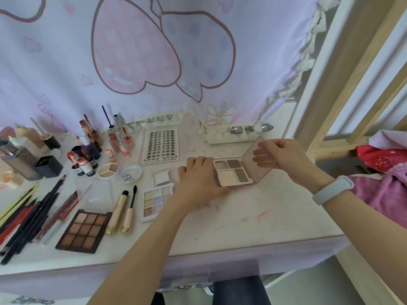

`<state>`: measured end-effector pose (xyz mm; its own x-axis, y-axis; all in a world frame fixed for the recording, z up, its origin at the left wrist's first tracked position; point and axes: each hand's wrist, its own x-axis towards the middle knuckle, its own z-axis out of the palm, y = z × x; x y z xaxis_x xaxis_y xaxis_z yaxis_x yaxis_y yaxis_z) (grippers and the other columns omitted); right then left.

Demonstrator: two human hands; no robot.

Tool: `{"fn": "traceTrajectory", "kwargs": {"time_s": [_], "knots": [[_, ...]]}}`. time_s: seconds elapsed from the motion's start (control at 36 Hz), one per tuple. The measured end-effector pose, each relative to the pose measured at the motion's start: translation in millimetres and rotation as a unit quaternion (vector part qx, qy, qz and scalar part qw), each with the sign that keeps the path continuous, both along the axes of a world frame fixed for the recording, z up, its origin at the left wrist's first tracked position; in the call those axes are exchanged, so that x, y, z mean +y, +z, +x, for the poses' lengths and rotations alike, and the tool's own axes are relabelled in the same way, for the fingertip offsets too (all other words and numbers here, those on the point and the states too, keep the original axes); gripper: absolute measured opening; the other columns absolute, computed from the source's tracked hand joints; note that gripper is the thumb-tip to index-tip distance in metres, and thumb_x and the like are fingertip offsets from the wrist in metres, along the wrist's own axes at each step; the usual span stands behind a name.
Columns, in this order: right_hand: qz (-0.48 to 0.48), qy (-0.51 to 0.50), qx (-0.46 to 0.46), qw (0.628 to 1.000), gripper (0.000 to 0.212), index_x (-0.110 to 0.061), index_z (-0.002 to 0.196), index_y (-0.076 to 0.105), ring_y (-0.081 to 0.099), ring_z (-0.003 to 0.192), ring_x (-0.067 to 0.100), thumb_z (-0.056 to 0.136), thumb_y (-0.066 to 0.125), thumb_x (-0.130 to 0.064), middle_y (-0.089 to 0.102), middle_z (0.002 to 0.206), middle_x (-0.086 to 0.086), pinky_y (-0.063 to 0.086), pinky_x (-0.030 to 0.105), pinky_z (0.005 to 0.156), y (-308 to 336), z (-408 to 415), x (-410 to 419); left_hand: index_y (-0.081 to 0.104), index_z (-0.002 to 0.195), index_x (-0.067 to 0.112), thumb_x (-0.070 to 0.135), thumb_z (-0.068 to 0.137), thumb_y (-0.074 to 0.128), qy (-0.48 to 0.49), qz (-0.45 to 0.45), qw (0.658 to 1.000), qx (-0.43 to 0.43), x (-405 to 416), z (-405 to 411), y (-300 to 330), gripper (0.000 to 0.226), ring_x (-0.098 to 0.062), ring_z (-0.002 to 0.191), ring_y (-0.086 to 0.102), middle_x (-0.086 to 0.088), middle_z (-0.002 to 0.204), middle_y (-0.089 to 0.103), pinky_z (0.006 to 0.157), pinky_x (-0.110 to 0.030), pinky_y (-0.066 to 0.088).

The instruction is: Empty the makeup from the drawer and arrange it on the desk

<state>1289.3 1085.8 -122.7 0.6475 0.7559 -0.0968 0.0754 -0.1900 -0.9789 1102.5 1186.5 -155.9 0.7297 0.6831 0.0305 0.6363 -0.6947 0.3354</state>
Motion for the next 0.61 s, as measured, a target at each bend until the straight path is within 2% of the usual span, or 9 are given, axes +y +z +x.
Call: {"fn": "traceTrajectory", "kwargs": {"time_s": [0.08, 0.25, 0.44, 0.53, 0.61], "knots": [[0.001, -0.006, 0.001, 1.000, 0.019, -0.002, 0.098, 0.061, 0.070, 0.074, 0.023, 0.096, 0.046, -0.013, 0.070, 0.089, 0.014, 0.059, 0.029, 0.064, 0, -2, 5, 0.033, 0.137, 0.015, 0.058, 0.073, 0.061, -0.003, 0.012, 0.999, 0.031, 5, 4, -1, 0.082, -0.024, 0.125, 0.025, -0.002, 0.138, 0.039, 0.090, -0.038, 0.022], [0.006, -0.018, 0.017, 1.000, 0.020, -0.003, 0.102, 0.059, 0.069, 0.079, 0.024, 0.097, 0.043, -0.015, 0.070, 0.093, 0.012, 0.058, 0.033, 0.073, -2, -2, 12, 0.025, 0.141, 0.011, 0.049, 0.080, 0.058, 0.008, 0.021, 0.999, 0.031, 6, 10, 0, 0.080, -0.026, 0.128, 0.025, -0.005, 0.139, 0.041, 0.096, -0.041, 0.022], [0.005, -0.019, 0.026, 0.999, 0.023, -0.005, 0.108, 0.058, 0.068, 0.088, 0.029, 0.098, 0.042, -0.018, 0.069, 0.101, 0.013, 0.054, 0.041, 0.086, -6, 2, 11, 0.021, 0.143, 0.012, 0.048, 0.082, 0.056, 0.020, 0.014, 1.000, 0.013, 4, 9, -2, 0.080, -0.026, 0.127, 0.026, -0.004, 0.139, 0.041, 0.097, -0.040, 0.022], [0.004, -0.023, 0.022, 0.999, 0.023, -0.010, 0.097, 0.061, 0.068, 0.089, 0.026, 0.098, 0.043, -0.023, 0.070, 0.099, 0.011, 0.054, 0.038, 0.084, -6, 2, 11, 0.016, 0.147, 0.016, 0.047, 0.084, 0.055, 0.016, 0.028, 0.999, 0.002, -1, 8, -2, 0.080, -0.024, 0.134, 0.020, 0.000, 0.148, 0.030, 0.103, -0.041, 0.020], [0.011, -0.037, 0.037, 0.999, 0.025, -0.011, 0.095, 0.063, 0.069, 0.081, 0.019, 0.098, 0.043, -0.026, 0.071, 0.092, 0.007, 0.057, 0.031, 0.074, -5, 4, 10, 0.020, 0.146, 0.018, 0.045, 0.088, 0.052, 0.011, 0.054, 0.998, -0.034, -9, 7, 1, 0.072, -0.022, 0.137, 0.018, 0.000, 0.151, 0.025, 0.106, -0.041, 0.019]]}}
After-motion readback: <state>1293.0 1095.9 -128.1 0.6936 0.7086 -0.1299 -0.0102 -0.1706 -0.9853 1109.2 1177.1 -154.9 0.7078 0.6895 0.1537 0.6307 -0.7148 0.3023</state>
